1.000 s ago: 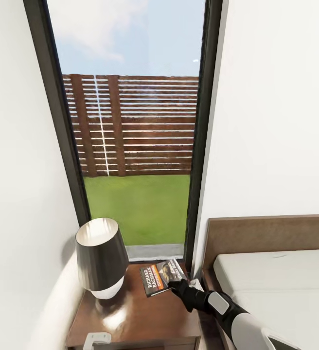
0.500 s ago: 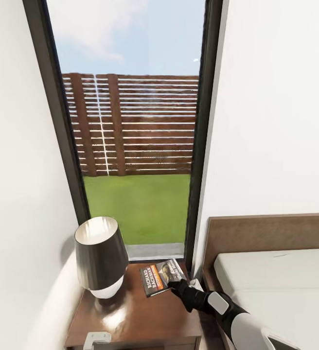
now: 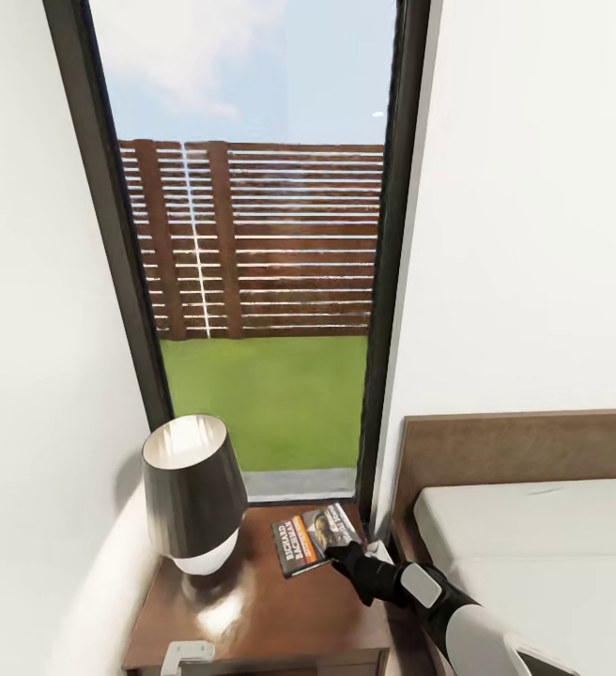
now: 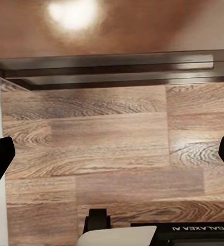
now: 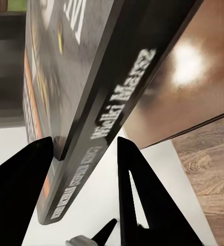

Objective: In the bedroom, move the book from the bed onto either nightstand, and place the two sandals side by side next to the bed.

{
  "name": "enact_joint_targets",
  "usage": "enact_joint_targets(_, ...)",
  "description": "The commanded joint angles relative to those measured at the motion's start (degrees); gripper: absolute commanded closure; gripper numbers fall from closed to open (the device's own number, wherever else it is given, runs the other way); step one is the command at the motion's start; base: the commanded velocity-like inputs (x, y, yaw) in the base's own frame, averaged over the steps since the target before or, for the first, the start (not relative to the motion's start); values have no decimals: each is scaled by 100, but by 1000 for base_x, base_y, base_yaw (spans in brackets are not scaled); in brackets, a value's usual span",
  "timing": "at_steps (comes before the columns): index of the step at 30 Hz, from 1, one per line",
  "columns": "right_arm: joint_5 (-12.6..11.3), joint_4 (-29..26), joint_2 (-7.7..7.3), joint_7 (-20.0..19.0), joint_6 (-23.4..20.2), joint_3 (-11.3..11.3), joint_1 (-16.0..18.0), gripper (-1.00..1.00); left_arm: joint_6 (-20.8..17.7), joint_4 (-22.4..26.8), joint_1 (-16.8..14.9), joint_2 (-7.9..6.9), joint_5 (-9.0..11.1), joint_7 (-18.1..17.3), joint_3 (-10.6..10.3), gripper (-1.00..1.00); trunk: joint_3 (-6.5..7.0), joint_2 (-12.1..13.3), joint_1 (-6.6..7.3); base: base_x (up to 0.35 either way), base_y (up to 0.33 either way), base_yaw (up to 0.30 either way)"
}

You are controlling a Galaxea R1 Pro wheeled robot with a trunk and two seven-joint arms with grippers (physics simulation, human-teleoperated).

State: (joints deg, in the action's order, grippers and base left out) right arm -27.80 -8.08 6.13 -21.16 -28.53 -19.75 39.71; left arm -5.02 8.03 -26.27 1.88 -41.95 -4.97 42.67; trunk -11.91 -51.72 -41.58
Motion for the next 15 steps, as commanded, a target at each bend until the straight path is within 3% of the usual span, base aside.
enact_joint_targets(1,-10,-9,3,40,-39,-38,4,100,-38,24,-1,6,-41,-39,48,-100,-27,-48,-23,0,0,0)
enact_joint_targets(15,-7,-18,2,109,-39,-41,5,100,-41,16,-1,11,-41,-28,48,-100,-278,-609,-331,0,0,0)
